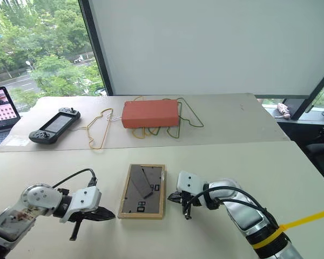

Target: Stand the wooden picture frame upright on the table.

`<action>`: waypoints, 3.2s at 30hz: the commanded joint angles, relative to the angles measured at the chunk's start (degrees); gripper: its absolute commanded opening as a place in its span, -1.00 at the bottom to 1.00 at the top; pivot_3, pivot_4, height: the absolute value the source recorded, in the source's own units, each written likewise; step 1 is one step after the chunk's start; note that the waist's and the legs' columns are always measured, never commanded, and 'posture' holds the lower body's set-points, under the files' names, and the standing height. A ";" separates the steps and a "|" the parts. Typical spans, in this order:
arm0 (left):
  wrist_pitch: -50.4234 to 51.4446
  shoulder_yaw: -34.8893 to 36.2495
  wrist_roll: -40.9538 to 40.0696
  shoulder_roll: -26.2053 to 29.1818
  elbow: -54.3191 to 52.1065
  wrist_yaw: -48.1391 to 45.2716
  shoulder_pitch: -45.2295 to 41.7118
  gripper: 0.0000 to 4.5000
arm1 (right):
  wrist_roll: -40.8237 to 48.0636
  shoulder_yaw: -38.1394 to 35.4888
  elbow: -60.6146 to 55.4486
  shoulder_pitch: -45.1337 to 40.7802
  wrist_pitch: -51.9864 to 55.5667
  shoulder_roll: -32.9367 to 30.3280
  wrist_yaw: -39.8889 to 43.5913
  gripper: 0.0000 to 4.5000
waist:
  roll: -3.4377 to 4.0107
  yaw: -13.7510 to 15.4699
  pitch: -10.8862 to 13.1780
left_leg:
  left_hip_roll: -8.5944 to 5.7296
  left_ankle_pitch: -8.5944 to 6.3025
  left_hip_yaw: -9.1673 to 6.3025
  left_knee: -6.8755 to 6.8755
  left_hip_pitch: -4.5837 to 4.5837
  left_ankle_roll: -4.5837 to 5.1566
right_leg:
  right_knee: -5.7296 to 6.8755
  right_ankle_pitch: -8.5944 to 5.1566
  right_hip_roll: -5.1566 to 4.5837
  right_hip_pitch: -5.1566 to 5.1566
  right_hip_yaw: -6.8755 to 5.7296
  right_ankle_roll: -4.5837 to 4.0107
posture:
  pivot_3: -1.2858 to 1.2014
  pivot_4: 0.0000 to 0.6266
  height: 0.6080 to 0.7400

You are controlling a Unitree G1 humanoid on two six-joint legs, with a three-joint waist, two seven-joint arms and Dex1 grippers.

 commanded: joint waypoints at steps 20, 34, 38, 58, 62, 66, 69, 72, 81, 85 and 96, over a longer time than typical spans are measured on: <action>-19.11 8.10 1.89 -2.70 5.95 4.64 1.23 -0.64 | -0.66 0.17 -0.89 3.26 1.77 -1.71 -1.75 -1.00 | -0.01 -0.57 0.00 | 0.14 0.00 -0.02 0.01 -0.02 0.00 | 0.00 0.00 0.11 -0.08 -0.01 0.00 | 0.03 -0.52 1.00; -78.26 3.62 20.81 -7.92 38.21 21.13 -10.41 0.65 | 0.97 -1.73 -3.43 5.73 1.59 -2.42 -3.16 -1.00 | -0.03 0.14 -0.01 | -0.27 0.00 0.01 0.01 -0.07 0.00 | -0.15 0.03 -0.31 -0.08 -0.10 0.06 | 0.03 -0.52 1.00; -81.84 1.55 23.66 -8.34 42.81 24.13 -12.78 0.65 | 4.03 -0.51 -6.05 3.18 8.73 0.10 -3.24 -1.00 | -0.05 -0.21 -0.01 | -0.39 0.00 0.00 0.01 -0.06 0.02 | -0.10 0.05 -0.37 -0.10 -0.11 0.09 | 0.03 -0.52 1.00; -84.41 -5.07 32.36 -13.65 47.52 36.23 -17.34 0.65 | 1.34 7.91 -1.24 -6.45 14.85 7.49 -5.04 -1.00 | -0.08 -1.78 -0.06 | -0.43 0.16 -0.07 0.01 0.13 0.00 | 0.23 0.05 -0.33 -0.10 -0.15 0.10 | 0.03 -0.52 1.00; -84.44 -5.10 31.12 -12.74 47.13 37.25 -16.69 0.65 | 1.43 6.76 -1.86 -4.52 14.49 5.13 -4.56 -1.00 | -0.08 -1.85 -0.06 | -0.43 0.16 -0.07 0.01 0.13 0.00 | 0.24 0.05 -0.35 -0.10 -0.15 0.10 | 0.03 -0.52 1.00; -84.15 -6.59 27.18 -11.12 45.55 36.09 -15.70 0.41 | 2.32 4.56 -2.26 -3.31 14.57 3.35 -4.59 -1.00 | -0.08 -1.60 -0.06 | -0.51 0.16 -0.08 0.00 0.05 0.01 | 0.18 0.05 -0.48 -0.14 -0.17 0.11 | 0.03 -0.52 1.00; -84.22 -7.47 25.74 -9.91 44.64 35.79 -15.04 0.08 | 3.37 2.63 -2.42 -3.06 14.84 2.44 -4.85 -1.00 | -0.09 -1.28 -0.06 | -0.57 0.14 -0.08 0.00 -0.03 0.03 | 0.10 0.09 -0.57 -0.19 -0.16 0.18 | 0.03 -0.52 1.00; -84.25 -7.23 26.20 -9.29 43.92 36.49 -14.39 -0.32 | 4.96 0.44 -3.03 -3.01 15.40 1.40 -4.85 -1.00 | -0.09 -0.86 -0.06 | -0.59 0.14 -0.07 0.00 -0.04 0.03 | 0.06 0.12 -0.60 -0.16 -0.16 0.23 | 0.03 -0.52 1.00; -84.41 -6.42 29.56 -9.18 42.66 38.92 -13.34 -0.52 | 7.49 -3.92 -2.36 -4.23 16.89 0.34 -6.43 -1.00 | -0.09 -1.01 -0.06 | -0.54 0.15 -0.06 0.00 0.00 0.02 | 0.10 0.12 -0.51 -0.15 -0.17 0.23 | 0.03 -0.52 1.00; -84.92 -4.83 32.73 -9.45 42.12 41.52 -12.96 -0.52 | 9.65 -9.39 0.72 -8.75 18.89 -0.39 -7.24 -1.00 | -0.09 -1.09 -0.05 | -0.56 0.15 -0.03 0.00 -0.01 0.03 | 0.09 0.12 -0.53 -0.17 -0.15 0.23 | 0.03 -0.52 1.00; -91.10 -0.10 47.42 -9.81 39.49 52.04 -14.53 -0.52 | 19.48 -14.43 7.61 -25.31 28.50 9.84 -8.93 -1.00 | -0.08 -1.37 -0.06 | -0.50 0.16 -0.01 -0.14 -0.05 0.02 | 0.16 0.12 -0.51 -0.34 -0.15 0.22 | 0.03 -0.52 1.00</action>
